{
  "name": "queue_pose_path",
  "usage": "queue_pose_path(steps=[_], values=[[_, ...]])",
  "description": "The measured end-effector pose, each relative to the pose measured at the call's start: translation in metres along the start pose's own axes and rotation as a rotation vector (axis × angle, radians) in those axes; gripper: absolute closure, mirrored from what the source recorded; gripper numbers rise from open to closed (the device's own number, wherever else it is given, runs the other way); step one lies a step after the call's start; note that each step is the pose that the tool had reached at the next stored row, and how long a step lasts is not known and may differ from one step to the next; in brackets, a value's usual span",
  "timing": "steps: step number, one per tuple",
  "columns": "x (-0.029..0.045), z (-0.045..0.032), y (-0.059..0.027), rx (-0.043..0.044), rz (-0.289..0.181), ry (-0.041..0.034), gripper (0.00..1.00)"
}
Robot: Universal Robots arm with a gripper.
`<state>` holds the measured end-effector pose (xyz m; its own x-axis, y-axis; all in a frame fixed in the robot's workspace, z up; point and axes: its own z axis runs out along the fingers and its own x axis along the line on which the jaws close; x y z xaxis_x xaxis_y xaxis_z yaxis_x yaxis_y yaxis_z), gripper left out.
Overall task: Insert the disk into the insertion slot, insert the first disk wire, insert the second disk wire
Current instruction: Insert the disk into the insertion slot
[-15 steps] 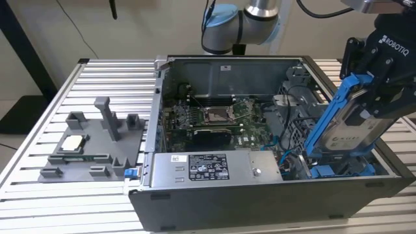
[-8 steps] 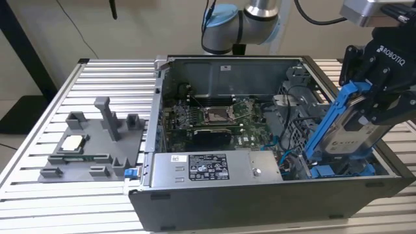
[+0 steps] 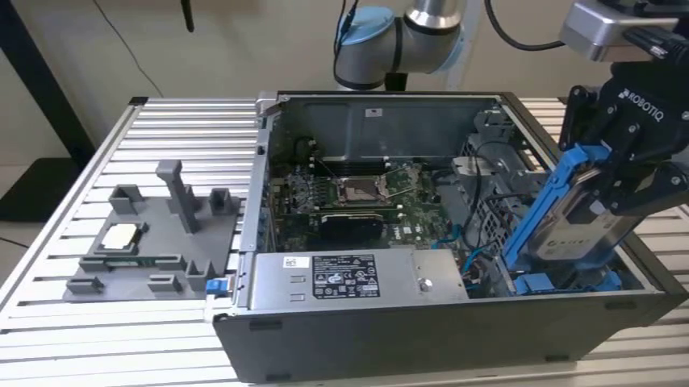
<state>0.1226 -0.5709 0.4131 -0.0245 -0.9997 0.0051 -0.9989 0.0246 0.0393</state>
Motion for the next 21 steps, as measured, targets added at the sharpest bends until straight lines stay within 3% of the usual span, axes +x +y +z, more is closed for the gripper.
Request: queue_pose_path(steps=[21], values=[[-0.0001, 0.0317, -0.0036, -0.0051, 0.0, 0.0003, 0.67]])
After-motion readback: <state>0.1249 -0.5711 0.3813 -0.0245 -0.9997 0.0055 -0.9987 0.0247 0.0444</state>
